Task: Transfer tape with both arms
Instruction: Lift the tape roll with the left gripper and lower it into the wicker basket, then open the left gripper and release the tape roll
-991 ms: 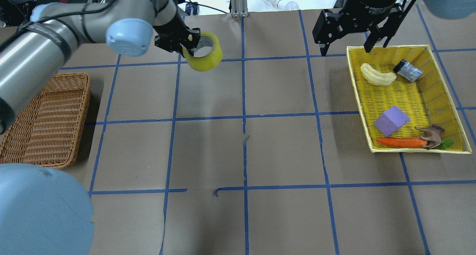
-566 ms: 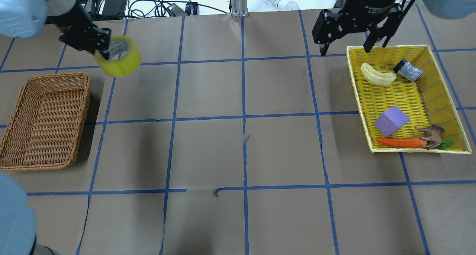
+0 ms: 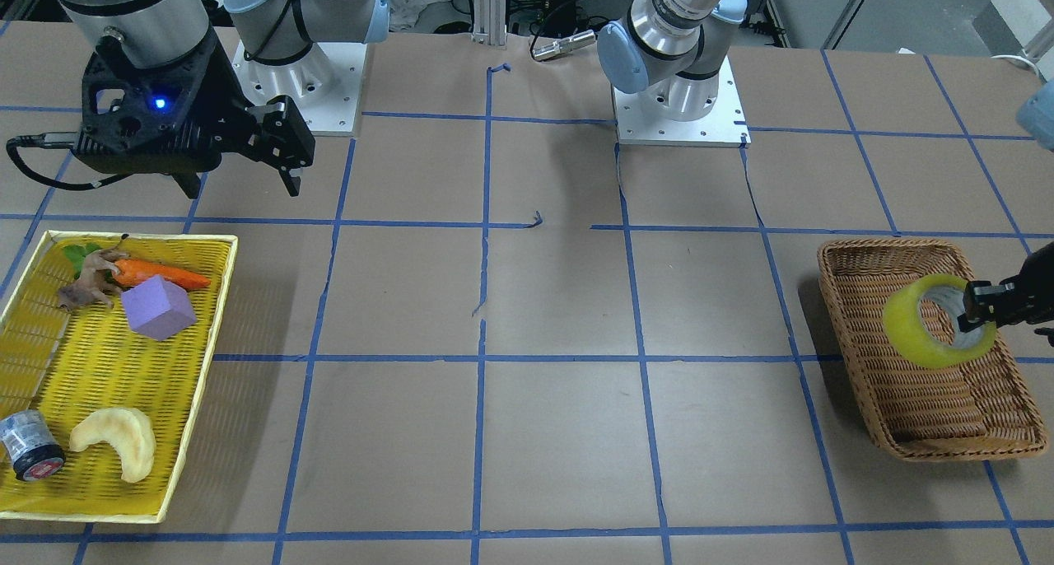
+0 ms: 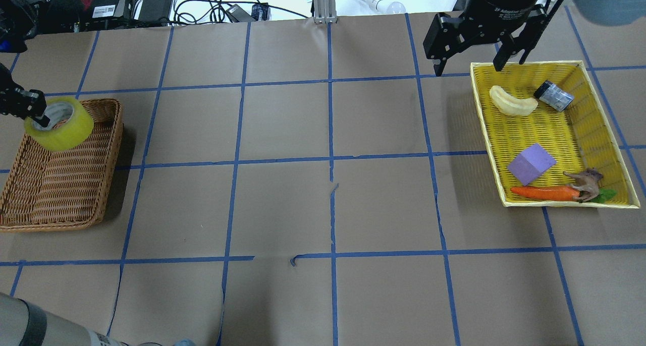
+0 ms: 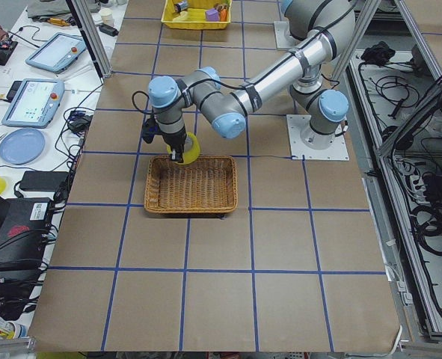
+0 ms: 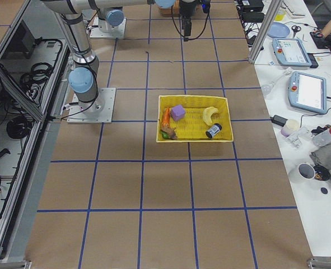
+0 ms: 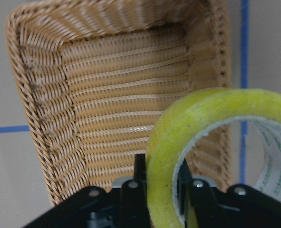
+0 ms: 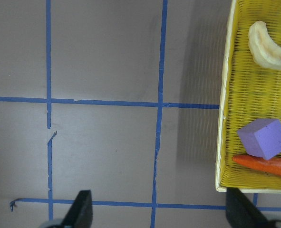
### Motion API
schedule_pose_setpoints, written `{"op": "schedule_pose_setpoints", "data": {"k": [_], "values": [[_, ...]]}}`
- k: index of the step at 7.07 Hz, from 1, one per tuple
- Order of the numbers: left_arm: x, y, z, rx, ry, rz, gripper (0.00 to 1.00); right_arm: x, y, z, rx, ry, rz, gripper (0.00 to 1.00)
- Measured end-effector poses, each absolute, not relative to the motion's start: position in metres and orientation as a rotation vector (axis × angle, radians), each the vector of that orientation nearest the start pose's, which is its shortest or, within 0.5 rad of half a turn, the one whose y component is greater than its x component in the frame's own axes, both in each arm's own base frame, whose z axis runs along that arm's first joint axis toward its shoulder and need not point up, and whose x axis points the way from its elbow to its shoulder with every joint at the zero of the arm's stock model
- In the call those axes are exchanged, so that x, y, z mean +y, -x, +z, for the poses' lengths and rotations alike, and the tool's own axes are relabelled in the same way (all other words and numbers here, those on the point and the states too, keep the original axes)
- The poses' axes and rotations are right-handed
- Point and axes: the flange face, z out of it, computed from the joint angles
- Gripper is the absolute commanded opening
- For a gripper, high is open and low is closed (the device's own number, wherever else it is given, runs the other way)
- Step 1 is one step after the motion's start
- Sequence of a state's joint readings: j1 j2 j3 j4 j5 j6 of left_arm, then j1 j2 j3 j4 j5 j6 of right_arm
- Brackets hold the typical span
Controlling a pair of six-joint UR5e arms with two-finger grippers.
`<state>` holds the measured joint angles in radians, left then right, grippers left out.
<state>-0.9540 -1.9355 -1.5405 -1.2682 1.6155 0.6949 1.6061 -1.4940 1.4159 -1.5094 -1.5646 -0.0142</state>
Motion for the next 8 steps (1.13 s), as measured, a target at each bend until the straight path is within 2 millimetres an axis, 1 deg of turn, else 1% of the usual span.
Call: {"op": "schedule_pose_setpoints", "data": {"k": [1,2,3,4,5,6,7,8], "values": [[-0.569,-0.269,0.301,3.161,-0.103,0.098,0.0,-0.52,-0.152,0.519,3.134,0.077,-0.026,1.0],[-0.561,-0.287,0.28,3.188,-0.073,0.097,0.0,-0.52,-0.152,0.519,3.134,0.077,-0.026,1.0],[-0.558,-0.302,0.267,3.192,-0.07,0.08,0.0,-0.52,-0.153,0.519,3.134,0.078,-0.026,1.0],[-0.557,-0.311,0.257,3.19,-0.076,0.07,0.13,-0.52,-0.153,0.519,3.134,0.079,-0.026,1.0],[-0.558,-0.316,0.25,3.188,-0.082,0.068,0.93,-0.52,-0.153,0.519,3.133,0.079,-0.026,1.0],[-0.558,-0.318,0.248,3.186,-0.08,0.067,1.0,-0.52,-0.153,0.519,3.132,0.079,-0.026,1.0],[-0.557,-0.317,0.253,3.18,-0.072,0.061,1.0,-0.52,-0.154,0.519,3.13,0.079,-0.026,1.0],[-0.557,-0.313,0.267,3.165,-0.072,0.046,1.0,-0.52,-0.154,0.519,3.127,0.078,-0.025,1.0]]}}
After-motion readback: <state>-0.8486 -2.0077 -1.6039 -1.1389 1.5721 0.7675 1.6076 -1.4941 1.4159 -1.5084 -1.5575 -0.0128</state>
